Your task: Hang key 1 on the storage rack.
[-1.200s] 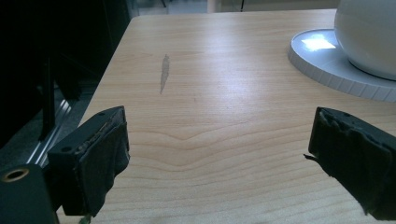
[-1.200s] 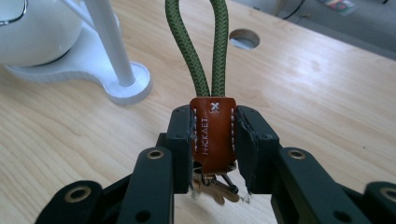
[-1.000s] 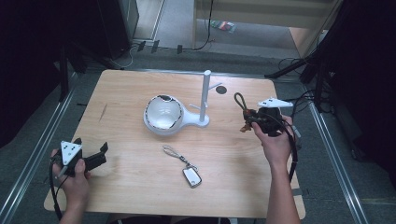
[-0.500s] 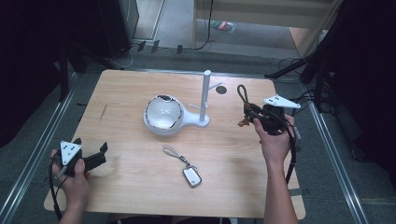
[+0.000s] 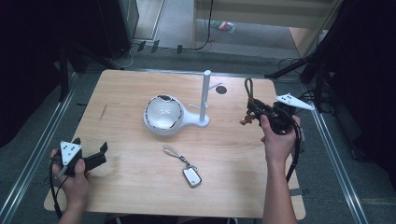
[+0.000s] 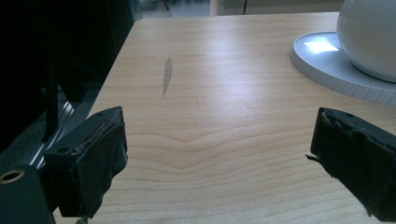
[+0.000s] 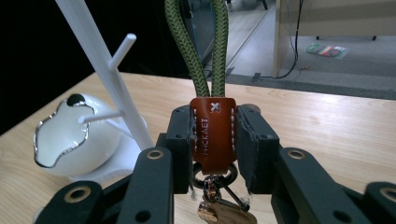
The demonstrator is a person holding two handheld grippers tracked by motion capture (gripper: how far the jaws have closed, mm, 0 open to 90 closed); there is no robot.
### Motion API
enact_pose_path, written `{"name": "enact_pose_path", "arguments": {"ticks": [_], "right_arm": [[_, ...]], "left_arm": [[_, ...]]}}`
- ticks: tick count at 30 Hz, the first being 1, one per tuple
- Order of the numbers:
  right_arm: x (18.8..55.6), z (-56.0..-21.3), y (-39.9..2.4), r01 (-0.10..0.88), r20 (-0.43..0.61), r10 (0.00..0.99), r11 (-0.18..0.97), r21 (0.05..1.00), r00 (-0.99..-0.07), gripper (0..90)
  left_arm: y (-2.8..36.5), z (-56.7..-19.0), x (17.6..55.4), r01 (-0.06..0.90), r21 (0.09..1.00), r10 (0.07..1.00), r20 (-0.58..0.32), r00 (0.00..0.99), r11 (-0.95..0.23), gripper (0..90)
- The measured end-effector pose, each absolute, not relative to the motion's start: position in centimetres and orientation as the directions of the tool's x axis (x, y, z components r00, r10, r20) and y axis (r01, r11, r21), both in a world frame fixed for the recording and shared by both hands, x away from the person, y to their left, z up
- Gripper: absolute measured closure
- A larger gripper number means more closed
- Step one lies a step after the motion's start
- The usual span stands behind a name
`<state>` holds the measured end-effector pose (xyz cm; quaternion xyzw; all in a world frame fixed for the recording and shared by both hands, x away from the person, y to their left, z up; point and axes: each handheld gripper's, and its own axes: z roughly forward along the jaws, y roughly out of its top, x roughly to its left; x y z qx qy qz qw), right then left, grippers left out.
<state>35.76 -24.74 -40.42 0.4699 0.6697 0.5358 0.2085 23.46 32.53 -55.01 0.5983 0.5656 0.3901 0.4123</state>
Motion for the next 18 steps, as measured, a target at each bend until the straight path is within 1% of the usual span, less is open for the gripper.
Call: {"name": "enact_pose_path", "arguments": {"ticks": [1,2,8,18], "right_arm": [[35.8,-40.4,-24.7,0.406,0.224,0.853,-0.016,0.914,-0.471,69.1],[35.8,-40.3,-24.9,0.406,0.247,0.845,-0.039,0.913,-0.474,69.1],[36.0,-39.3,-24.7,0.397,0.255,0.842,-0.053,0.916,-0.476,69.1],[36.5,-38.7,-24.2,0.399,0.263,0.83,-0.054,0.916,-0.492,69.0]], "left_arm": [[32.5,-55.0,23.5,0.353,0.935,0.998,0.001,0.059,-0.022,4.0],[32.6,-55.0,23.6,0.355,0.935,0.999,-0.004,0.052,-0.015,4.0],[32.7,-55.0,23.8,0.358,0.934,0.999,-0.013,0.045,-0.004,4.1],[32.7,-55.0,23.9,0.359,0.933,0.999,-0.017,0.035,0.003,4.1]]}}
